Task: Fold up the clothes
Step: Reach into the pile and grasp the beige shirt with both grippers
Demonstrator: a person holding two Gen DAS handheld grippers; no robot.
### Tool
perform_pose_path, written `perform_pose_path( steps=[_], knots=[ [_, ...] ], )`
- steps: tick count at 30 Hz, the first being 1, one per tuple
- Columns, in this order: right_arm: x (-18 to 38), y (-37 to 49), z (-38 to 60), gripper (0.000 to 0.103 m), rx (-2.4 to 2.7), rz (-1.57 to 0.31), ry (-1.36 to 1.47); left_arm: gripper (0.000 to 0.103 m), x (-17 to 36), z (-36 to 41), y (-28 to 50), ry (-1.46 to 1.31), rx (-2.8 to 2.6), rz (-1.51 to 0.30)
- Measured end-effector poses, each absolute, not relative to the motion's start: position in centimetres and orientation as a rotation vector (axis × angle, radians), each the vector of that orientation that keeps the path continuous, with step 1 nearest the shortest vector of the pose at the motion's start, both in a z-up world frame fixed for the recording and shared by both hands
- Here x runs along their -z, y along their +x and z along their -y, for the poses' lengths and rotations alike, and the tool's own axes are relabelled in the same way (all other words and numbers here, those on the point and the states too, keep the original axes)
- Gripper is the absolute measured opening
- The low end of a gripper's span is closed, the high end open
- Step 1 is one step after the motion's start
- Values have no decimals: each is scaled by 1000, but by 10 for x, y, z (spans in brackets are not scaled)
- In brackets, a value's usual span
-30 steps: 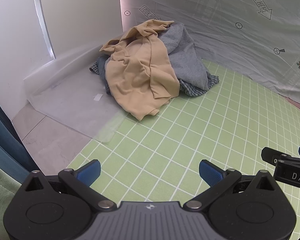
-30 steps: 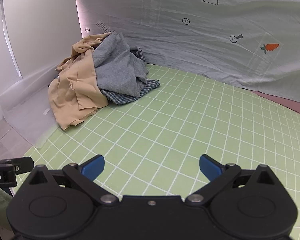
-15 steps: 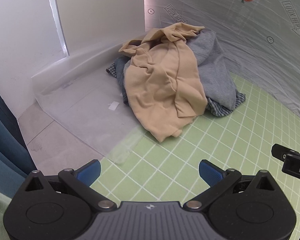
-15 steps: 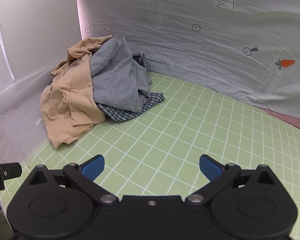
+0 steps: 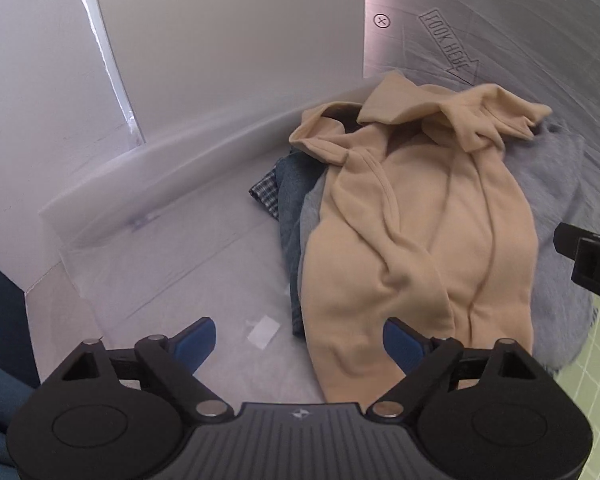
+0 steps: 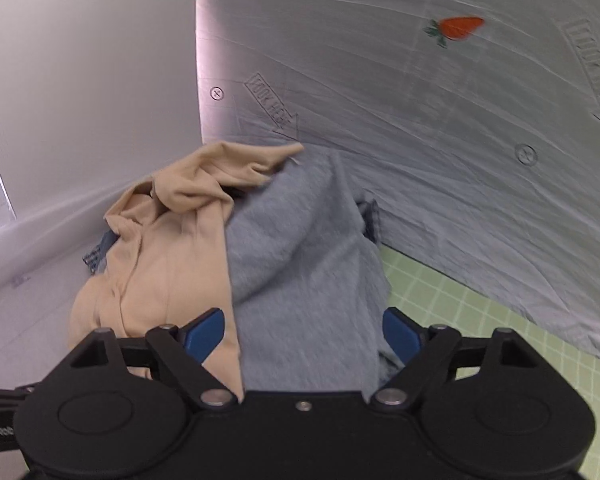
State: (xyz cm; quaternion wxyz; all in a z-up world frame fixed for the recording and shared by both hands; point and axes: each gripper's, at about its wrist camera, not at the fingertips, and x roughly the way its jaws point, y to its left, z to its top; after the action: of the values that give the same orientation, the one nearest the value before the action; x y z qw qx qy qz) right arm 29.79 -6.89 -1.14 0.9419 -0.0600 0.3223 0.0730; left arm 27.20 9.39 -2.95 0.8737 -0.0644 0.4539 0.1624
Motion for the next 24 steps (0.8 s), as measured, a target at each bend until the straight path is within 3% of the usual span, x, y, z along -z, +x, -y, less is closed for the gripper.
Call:
perform_pose_path(
  steps=[7, 9, 15, 23, 24],
  knots=[
    [20, 359, -8, 66, -323, -585, -231, 72, 44, -103, 355, -92, -283, -914],
    [29, 374, -25, 51, -342, -596, -271, 65, 53, -107, 378, -104, -273, -934],
    [43, 397, -30, 46, -326, -641, -218, 53, 63, -110, 403, -168, -273, -944],
    [45, 398, -31, 43, -307, -647, -170, 53, 69, -113, 411, -199, -263, -916],
    [46, 398, -29, 42, -307, -647, -165, 47, 69, -113, 411, -204, -258, -911]
  ],
)
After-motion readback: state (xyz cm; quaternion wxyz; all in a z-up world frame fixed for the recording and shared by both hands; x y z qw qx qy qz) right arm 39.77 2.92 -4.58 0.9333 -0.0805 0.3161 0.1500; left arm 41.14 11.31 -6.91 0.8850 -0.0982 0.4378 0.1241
